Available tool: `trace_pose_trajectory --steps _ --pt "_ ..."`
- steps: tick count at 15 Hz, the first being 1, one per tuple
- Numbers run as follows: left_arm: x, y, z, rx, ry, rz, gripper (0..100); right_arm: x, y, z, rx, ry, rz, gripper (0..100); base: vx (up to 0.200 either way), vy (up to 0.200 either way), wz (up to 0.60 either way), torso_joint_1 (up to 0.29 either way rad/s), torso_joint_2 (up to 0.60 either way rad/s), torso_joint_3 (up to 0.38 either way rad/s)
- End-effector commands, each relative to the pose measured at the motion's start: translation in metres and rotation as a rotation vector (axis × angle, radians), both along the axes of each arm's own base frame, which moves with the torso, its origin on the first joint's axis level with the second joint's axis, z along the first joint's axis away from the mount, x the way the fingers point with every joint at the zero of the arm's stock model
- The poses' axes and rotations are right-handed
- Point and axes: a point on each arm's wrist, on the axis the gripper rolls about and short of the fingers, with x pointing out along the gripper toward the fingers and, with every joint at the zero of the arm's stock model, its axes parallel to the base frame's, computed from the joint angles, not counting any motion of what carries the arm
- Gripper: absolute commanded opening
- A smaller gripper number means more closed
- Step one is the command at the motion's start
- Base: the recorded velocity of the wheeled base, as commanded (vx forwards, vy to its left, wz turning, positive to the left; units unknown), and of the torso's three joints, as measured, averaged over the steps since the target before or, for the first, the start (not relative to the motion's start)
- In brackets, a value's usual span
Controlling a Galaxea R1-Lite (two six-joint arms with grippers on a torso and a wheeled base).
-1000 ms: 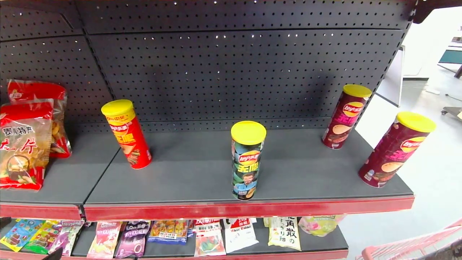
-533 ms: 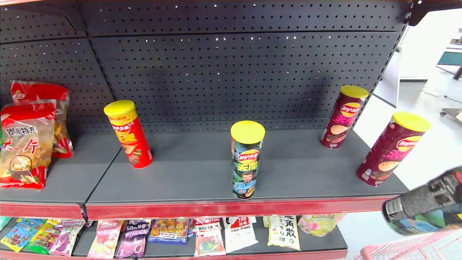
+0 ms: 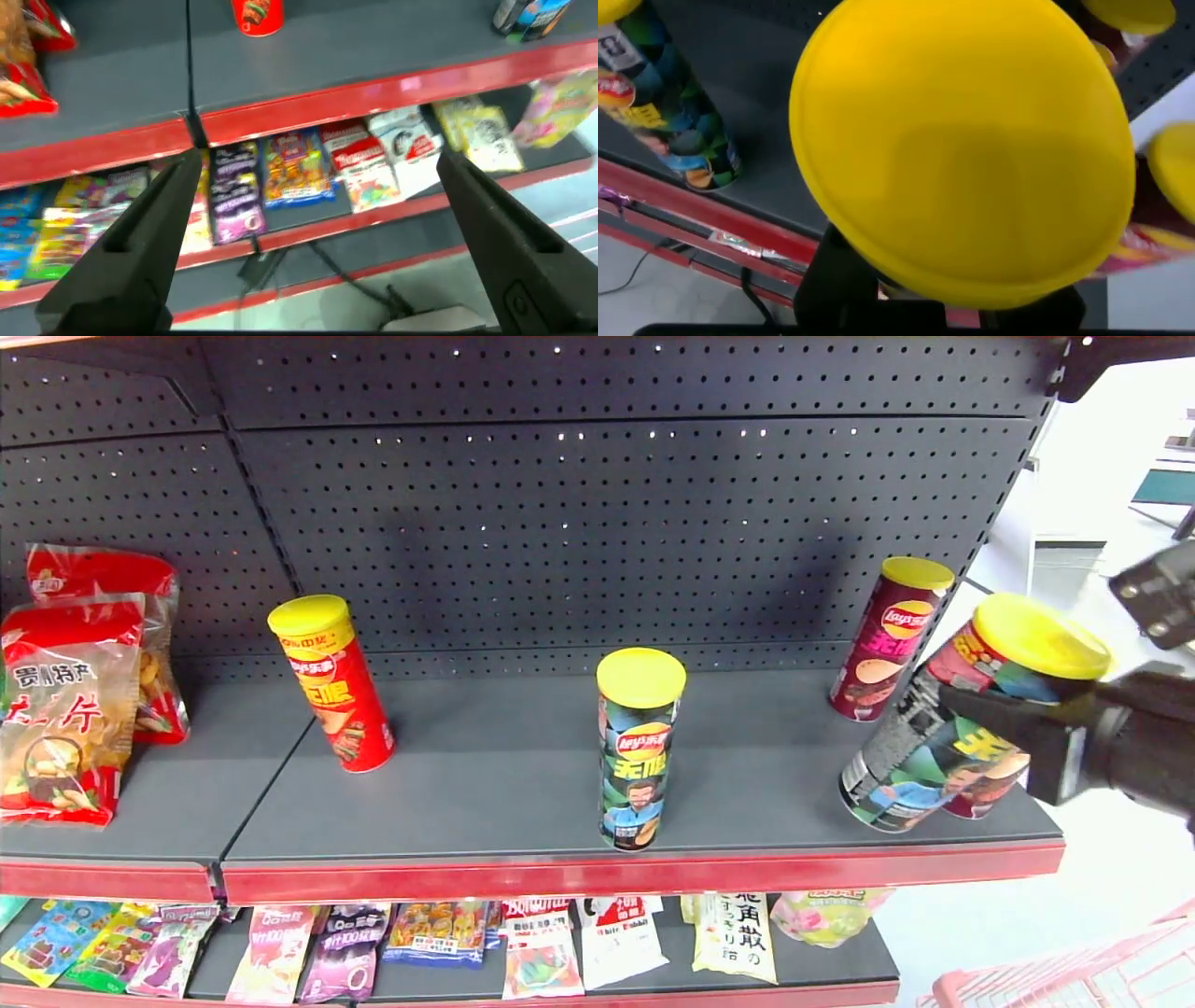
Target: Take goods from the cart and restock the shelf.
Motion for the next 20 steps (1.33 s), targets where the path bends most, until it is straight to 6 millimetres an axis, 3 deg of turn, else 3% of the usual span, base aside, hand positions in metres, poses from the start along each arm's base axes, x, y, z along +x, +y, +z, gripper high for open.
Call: trace_pose_trajectory --steps 1,7,15,20 --pt "-0.007 0.002 -0.008 -0.011 -0.049 0.004 100 0.062 0.029 -0.006 -0.035 0.065 0.057 0 0.000 0.000 0.00 0.000 0.00 0.000" --pt "-0.010 0.002 -0.019 -0.017 -0.067 -0.023 100 0.127 0.060 -0.015 -0.033 0.090 0.134 0 0.000 0.000 0.00 0.000 0.00 0.000" --pt "-0.007 0.001 -0.030 -0.013 -0.031 -0.020 100 0.167 0.093 -0.023 -0.041 0.073 0.210 0 0.000 0.000 0.00 0.000 0.00 0.000" --pt "-0.006 0.001 -0.034 -0.015 -0.031 -0.020 100 0.180 0.113 -0.027 -0.038 0.064 0.244 0 0.000 0.000 0.00 0.000 0.00 0.000"
